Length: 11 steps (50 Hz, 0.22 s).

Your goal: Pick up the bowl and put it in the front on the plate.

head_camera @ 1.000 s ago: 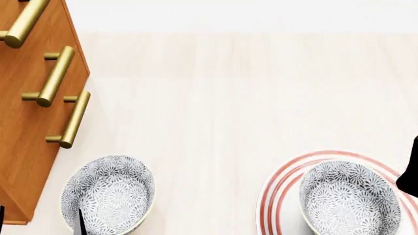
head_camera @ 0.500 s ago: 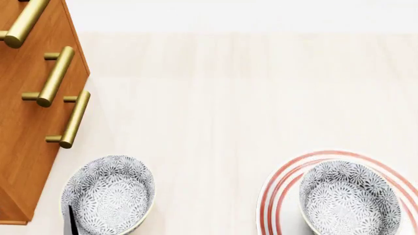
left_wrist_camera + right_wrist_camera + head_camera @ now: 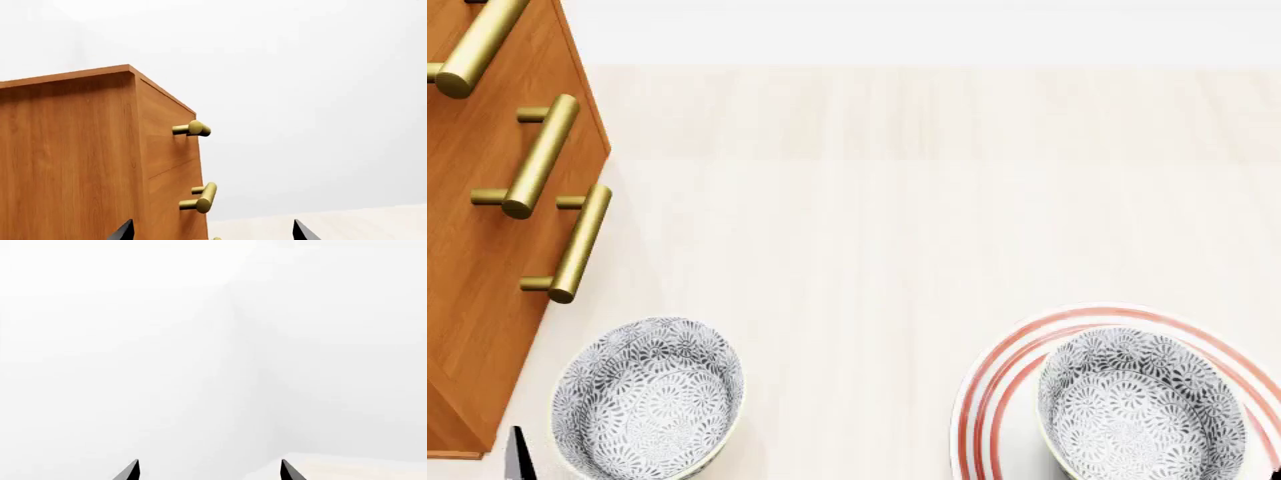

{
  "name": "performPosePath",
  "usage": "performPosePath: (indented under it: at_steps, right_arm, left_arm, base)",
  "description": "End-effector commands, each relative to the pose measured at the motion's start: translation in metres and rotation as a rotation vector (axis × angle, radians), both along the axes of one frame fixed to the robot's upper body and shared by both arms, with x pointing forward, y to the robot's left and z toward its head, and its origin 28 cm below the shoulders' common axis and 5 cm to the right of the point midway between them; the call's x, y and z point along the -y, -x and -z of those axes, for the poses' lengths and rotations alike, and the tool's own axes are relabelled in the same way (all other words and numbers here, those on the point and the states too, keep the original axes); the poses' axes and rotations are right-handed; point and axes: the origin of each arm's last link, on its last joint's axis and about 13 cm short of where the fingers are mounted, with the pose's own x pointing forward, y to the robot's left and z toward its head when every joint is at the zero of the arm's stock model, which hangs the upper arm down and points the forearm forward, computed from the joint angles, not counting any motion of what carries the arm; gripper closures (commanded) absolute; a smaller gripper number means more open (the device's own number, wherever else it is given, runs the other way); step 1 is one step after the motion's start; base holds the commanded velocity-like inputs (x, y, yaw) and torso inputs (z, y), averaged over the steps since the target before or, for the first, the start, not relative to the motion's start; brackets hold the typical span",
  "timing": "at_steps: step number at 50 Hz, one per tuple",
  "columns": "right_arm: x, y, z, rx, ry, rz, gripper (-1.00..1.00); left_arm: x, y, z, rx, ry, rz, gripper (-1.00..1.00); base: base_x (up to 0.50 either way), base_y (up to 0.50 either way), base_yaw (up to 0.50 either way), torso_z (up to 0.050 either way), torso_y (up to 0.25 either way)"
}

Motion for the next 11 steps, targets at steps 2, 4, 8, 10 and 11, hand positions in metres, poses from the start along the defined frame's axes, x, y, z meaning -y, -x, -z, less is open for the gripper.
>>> performPosePath:
  at_steps: [2,4,8,10,11]
  right_arm:
    - [-0.020,0.002,0.016,0.036,0.100,-0.029,-1.00]
    - [-0.020,0.001,0.017,0.034,0.101,-0.030,-1.00]
    - [-0.023,0.000,0.018,0.029,0.105,-0.038,-1.00]
    - [-0.027,-0.003,0.016,0.035,0.101,-0.046,-1.00]
    - [-0.028,-0.004,0.014,0.041,0.099,-0.047,-1.00]
  left_arm:
    - [-0.015,0.013,-0.006,0.068,-0.043,-0.078,-1.00]
    - [-0.017,0.014,-0.007,0.076,-0.047,-0.097,-1.00]
    - [-0.022,0.015,-0.012,0.116,-0.061,-0.129,-1.00]
    - [-0.026,0.016,-0.018,0.160,-0.072,-0.151,-1.00]
    - [-0.027,0.017,-0.020,0.169,-0.077,-0.159,-1.00]
  base:
    - [0.00,0.00,0.00,0.000,0.000]
    - [0.00,0.00,0.00,0.000,0.000]
    - [0.00,0.00,0.00,0.000,0.000]
    - [0.00,0.00,0.00,0.000,0.000]
    - [0.00,0.00,0.00,0.000,0.000]
